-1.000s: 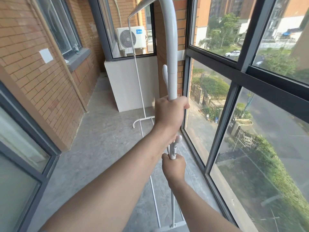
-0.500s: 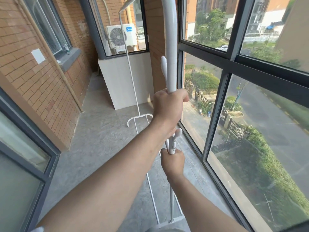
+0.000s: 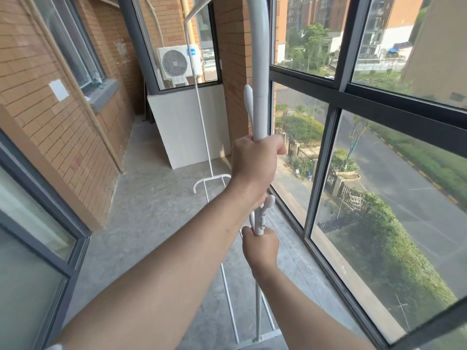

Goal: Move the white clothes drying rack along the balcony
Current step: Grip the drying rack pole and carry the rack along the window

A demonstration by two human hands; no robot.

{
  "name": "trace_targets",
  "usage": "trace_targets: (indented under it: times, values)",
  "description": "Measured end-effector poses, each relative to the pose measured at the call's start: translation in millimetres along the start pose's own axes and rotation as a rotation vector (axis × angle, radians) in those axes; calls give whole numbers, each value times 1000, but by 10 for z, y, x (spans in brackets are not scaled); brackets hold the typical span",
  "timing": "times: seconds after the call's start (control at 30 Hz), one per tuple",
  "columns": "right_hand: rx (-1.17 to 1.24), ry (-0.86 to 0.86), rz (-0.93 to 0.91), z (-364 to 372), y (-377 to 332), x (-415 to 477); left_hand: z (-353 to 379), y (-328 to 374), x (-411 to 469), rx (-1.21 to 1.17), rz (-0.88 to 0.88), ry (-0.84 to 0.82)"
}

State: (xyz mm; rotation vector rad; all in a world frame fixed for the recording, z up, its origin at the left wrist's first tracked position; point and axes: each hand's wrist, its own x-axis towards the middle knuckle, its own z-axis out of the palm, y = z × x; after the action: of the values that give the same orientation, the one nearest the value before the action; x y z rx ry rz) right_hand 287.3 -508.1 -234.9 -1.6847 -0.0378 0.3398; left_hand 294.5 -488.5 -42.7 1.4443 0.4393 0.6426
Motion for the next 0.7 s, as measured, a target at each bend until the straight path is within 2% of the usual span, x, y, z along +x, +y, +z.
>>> trace_targets:
  times: [0.4,0.7]
  values:
    - [61,11,-24,-321,-58,-233,217,196,-388,-3,33,25]
    - [59,-12,-91,-864,-77,-461,629,359,-814,7,43,22]
